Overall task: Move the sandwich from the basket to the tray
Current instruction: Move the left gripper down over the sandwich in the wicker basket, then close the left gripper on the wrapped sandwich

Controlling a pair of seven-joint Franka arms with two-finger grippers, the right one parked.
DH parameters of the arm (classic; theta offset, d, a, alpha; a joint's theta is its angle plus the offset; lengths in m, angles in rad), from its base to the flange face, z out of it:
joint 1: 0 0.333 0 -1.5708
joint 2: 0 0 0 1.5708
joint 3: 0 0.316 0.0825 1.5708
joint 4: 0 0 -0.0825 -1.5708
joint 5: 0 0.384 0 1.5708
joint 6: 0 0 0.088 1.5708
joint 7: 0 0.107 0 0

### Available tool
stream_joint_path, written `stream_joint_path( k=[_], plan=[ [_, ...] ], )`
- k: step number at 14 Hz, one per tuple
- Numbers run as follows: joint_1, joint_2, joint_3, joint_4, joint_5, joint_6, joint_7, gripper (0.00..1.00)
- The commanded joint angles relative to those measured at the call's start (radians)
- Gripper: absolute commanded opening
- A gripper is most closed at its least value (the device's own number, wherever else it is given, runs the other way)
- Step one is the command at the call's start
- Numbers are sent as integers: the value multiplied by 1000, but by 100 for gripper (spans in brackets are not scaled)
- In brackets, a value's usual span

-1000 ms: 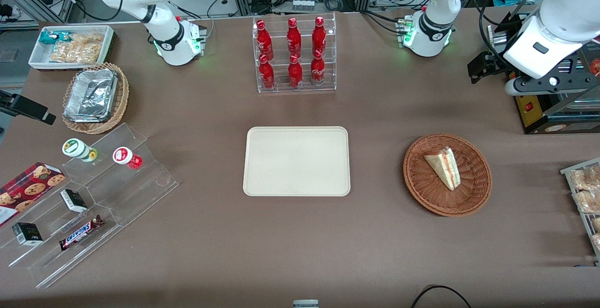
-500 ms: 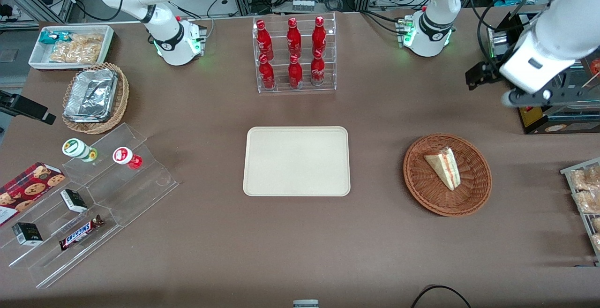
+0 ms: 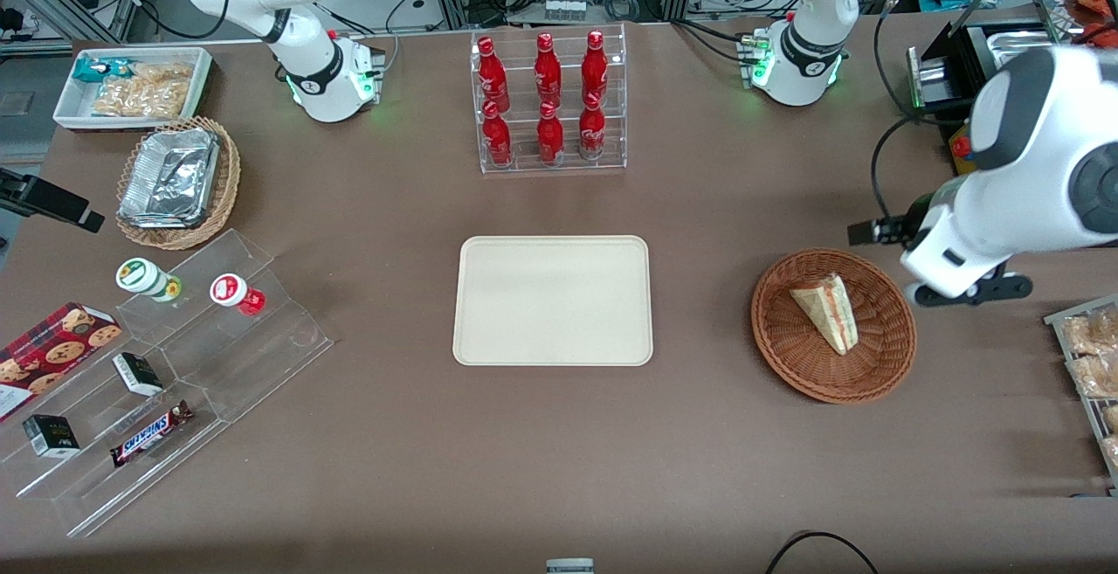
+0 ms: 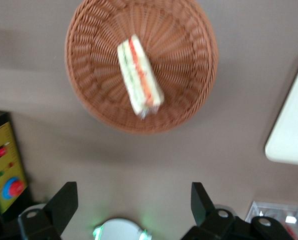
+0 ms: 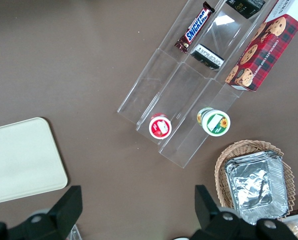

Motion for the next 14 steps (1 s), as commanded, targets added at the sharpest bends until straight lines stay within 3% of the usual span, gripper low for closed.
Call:
stream_joint_path(
  k=[1,3,7,14],
  plan=[
    [5,-20,-7,-131,15,165,-92,100],
    [8,-19,12,-266,16,357,-194,100],
    [12,-6,55,-411,33,561,-341,100],
    [11,6,58,-506,35,707,-520,100]
  ],
)
